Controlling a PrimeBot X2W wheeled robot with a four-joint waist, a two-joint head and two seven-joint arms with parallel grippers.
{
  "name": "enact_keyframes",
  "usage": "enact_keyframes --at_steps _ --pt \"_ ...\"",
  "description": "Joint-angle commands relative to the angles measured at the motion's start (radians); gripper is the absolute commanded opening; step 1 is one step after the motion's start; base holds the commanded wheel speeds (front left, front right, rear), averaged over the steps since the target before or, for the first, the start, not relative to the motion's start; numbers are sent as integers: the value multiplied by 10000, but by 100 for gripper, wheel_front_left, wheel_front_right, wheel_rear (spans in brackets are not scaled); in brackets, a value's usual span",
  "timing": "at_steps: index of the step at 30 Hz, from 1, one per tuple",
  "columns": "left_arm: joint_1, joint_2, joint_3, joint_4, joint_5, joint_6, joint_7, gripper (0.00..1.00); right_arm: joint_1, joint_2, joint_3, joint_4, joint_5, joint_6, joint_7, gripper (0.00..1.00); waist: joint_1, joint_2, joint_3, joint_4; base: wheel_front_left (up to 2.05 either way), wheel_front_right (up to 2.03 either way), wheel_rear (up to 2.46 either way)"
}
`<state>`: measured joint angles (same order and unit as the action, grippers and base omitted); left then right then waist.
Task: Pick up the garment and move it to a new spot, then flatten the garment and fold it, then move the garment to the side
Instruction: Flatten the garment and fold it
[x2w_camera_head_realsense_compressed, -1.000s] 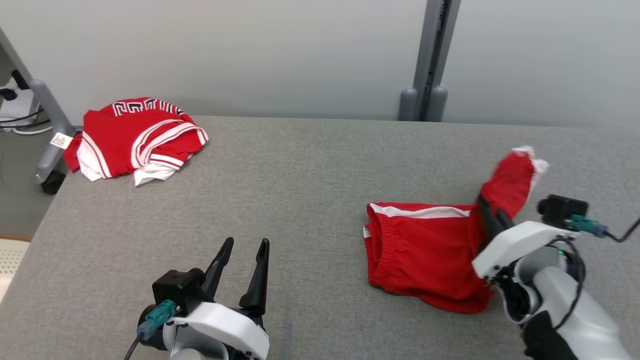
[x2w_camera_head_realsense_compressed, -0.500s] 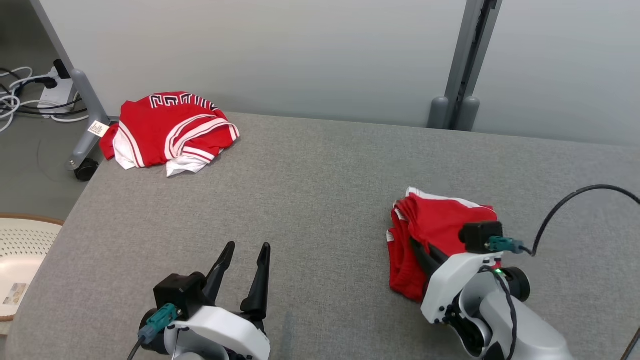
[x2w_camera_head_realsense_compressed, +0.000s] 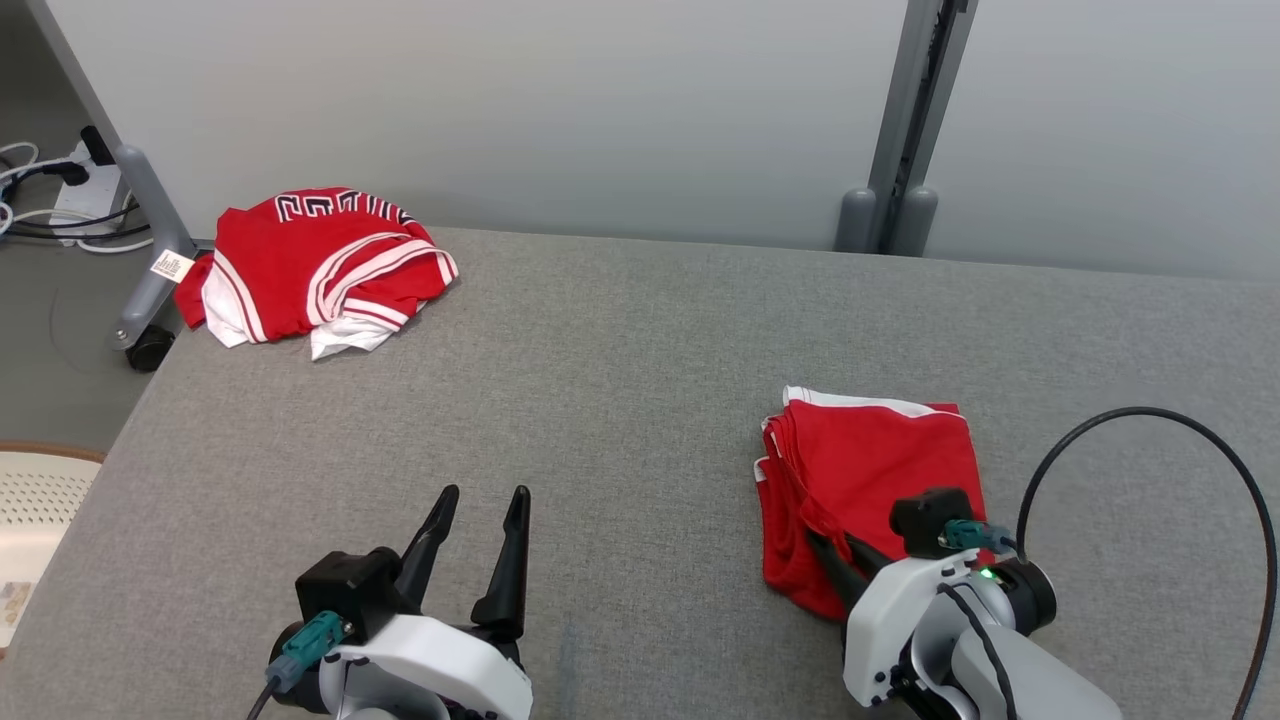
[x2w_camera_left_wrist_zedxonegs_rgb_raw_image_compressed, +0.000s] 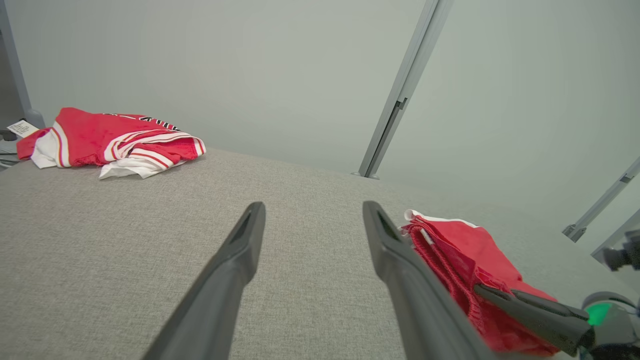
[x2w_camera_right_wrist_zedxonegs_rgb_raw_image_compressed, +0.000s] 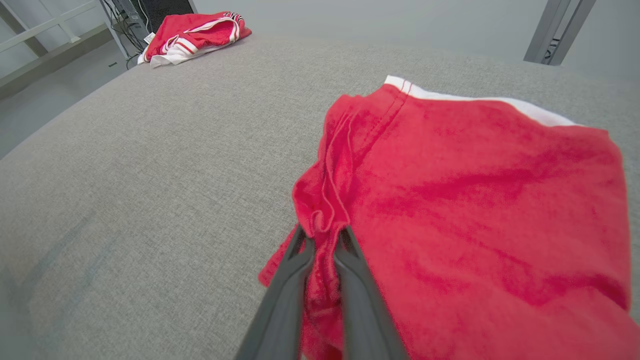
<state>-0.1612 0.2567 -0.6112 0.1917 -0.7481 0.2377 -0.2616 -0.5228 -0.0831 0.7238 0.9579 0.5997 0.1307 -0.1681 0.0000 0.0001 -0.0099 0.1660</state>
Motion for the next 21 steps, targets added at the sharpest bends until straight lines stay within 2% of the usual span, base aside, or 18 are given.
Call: enact_keyframes --at_steps 1,2,3,9,16,21 --pt "75 35 72 -25 72 4 -46 100 101 14 31 35 -50 2 -138 32 0 -1 14 -45 0 0 0" --pt "75 38 76 -21 72 2 -46 100 135 39 -4 19 -4 2 -240 47 0 -1 19 -72 0 0 0" --pt "76 39 78 -14 77 3 -46 100 145 49 -19 13 -17 2 -314 100 0 -1 22 -99 0 0 0" --pt "105 24 80 6 81 22 -46 100 268 138 -398 -251 95 2 -744 100 0 -1 1 -250 0 0 0" --pt "84 20 38 -17 82 22 -47 100 464 -144 -1825 -661 304 2 -966 100 0 -1 -28 -361 0 0 0" --pt "40 31 15 -25 77 -6 -47 100 681 -453 -3134 -1119 -342 2 -978 100 0 -1 8 -327 0 0 0"
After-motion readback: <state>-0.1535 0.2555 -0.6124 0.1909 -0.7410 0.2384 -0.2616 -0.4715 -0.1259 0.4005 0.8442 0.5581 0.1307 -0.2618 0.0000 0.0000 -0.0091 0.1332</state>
